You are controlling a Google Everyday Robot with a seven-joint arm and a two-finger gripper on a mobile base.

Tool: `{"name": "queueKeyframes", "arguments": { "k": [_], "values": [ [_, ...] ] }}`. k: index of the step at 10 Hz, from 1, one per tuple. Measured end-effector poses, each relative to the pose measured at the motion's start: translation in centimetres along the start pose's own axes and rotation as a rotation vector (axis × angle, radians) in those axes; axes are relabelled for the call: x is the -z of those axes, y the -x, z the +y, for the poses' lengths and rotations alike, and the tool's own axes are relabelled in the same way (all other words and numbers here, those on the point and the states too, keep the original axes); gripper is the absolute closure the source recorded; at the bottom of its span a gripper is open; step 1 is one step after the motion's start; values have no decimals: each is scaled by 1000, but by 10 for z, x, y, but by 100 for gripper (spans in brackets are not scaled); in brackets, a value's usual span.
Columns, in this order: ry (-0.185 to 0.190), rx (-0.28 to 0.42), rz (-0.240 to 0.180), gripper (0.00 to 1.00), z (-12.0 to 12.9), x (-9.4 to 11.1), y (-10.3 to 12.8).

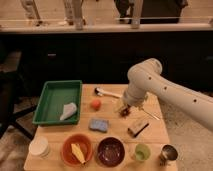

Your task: Place apple in purple bowl

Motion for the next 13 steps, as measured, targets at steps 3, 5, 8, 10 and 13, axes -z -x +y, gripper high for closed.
{"name": "queueKeyframes", "arguments": {
  "k": [3,5,8,10,13],
  "values": [
    [1,2,2,20,0,-1,-1],
    [28,33,12,20,-6,-6,-9],
    [74,122,17,20,-47,-33,-47],
    [88,177,50,20,-74,-55,-82],
    [98,224,89,20,-91,-87,-113]
  ]
}}
